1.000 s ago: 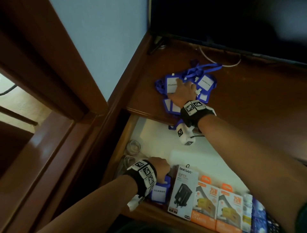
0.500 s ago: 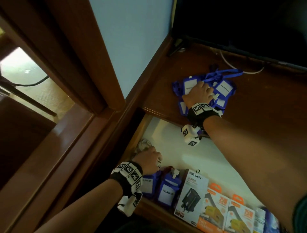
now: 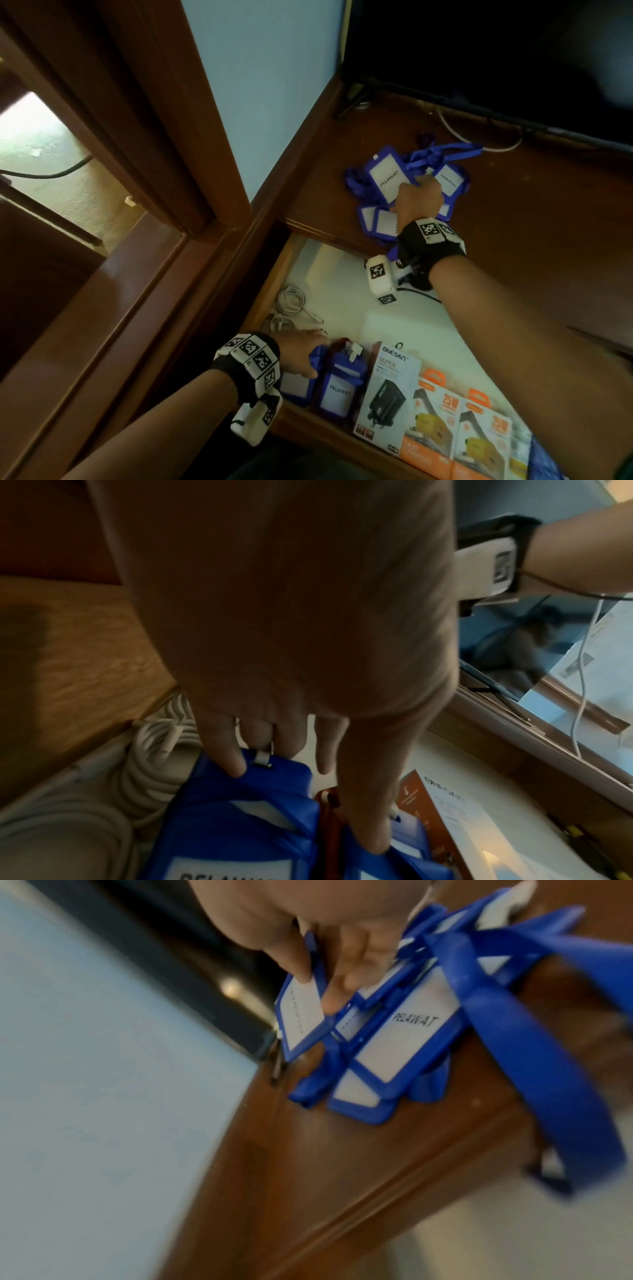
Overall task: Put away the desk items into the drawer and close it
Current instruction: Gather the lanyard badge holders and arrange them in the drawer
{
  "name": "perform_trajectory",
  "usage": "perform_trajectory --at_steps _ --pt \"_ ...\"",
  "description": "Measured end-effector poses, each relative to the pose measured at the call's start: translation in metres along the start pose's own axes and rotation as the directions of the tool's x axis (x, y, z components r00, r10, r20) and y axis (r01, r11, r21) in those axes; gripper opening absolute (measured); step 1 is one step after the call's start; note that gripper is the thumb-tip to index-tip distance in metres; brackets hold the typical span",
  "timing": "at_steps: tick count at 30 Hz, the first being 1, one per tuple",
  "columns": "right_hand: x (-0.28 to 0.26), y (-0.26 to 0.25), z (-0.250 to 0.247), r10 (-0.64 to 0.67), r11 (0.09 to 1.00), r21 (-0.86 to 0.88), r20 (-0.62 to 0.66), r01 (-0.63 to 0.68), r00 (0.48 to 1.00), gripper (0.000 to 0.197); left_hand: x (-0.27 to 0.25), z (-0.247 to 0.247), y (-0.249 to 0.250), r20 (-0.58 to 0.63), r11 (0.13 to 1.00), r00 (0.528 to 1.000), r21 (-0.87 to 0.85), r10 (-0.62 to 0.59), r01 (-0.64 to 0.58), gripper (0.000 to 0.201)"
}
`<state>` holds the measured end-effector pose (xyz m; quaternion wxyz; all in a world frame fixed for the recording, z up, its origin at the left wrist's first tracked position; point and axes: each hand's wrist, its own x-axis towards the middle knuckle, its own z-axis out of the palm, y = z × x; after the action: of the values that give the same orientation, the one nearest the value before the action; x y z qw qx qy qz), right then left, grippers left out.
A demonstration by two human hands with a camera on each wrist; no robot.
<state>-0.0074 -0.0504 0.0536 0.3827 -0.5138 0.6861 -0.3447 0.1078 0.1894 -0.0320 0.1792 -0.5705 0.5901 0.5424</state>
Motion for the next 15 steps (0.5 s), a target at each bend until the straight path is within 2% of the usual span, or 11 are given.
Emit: perform_trajectory --at_steps 2,4,7,9,11,13,15 --pt "-0.016 0.0 -0.015 0.104 0.949 0.292 0.069 -0.12 0.992 0.039 -0.001 -0.001 0.001 -0.027 1.0 1.0 -0.026 -0.002 0.002 0.077" --pt "-0.037 0.004 -0.035 0.156 0.835 0.504 0.167 -0.22 0.974 0.032 -0.001 0.0 0.003 -0.074 0.996 0.997 -0.086 0.003 -0.009 0.076" --pt "-0.07 0.022 -0.066 0.135 0.75 0.6 0.274 -0.279 0.952 0.014 0.0 -0.002 0.005 -0.175 0.989 0.984 -0.147 -0.009 -0.017 0.065" --pt "-0.087 0.04 -0.087 0.097 0.75 0.601 0.312 -0.276 0.945 0.011 -0.001 -0.008 0.01 -0.245 0.985 0.969 -0.168 -0.013 -0.029 0.059" --pt "-0.099 0.057 -0.108 0.08 0.768 0.578 0.339 -0.275 0.937 0.012 -0.003 -0.015 0.023 -0.339 0.962 0.941 -0.256 0.007 -0.099 0.052" --pt "-0.108 0.072 -0.127 0.086 0.786 0.553 0.345 -0.277 0.935 0.009 -0.003 -0.02 0.045 -0.515 0.888 0.856 -0.373 0.043 -0.269 0.041" --pt "-0.114 0.085 -0.145 0.104 0.802 0.532 0.32 -0.269 0.942 0.008 -0.004 -0.023 0.074 -0.684 0.819 0.727 -0.382 0.061 -0.428 0.045"
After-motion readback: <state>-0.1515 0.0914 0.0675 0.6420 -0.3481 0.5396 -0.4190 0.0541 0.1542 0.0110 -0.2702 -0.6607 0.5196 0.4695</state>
